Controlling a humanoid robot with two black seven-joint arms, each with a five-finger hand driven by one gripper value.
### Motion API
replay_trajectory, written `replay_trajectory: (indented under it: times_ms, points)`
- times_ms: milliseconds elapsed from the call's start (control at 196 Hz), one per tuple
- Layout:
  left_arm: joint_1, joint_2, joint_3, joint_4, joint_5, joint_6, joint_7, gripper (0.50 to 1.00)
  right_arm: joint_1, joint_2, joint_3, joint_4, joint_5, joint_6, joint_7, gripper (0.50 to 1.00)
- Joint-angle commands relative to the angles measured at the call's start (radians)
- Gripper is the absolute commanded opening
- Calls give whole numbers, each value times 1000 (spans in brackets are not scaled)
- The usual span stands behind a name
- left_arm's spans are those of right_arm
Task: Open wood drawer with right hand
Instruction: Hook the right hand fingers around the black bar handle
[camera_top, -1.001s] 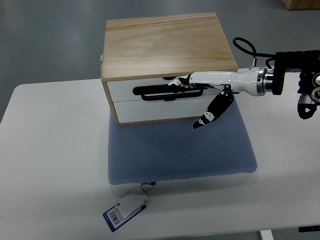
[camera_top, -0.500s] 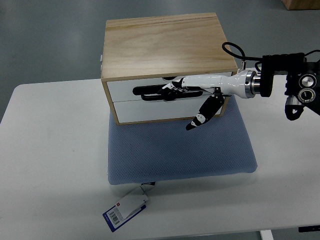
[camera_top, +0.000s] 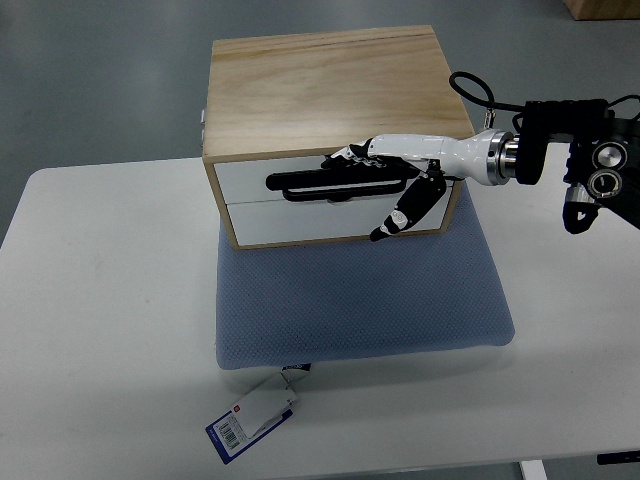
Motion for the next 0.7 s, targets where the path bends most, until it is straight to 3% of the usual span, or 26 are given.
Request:
replay_trajectory:
  times_ms: [0, 694]
  points:
    - [0, 0, 0, 0, -1, 0, 0, 1000, 1, 0, -7, 0, 0, 2, -11, 919]
    - [0, 0, 0, 0, 0, 0, 0, 1000, 24, 16, -65, -8, -6, -12, -89, 919]
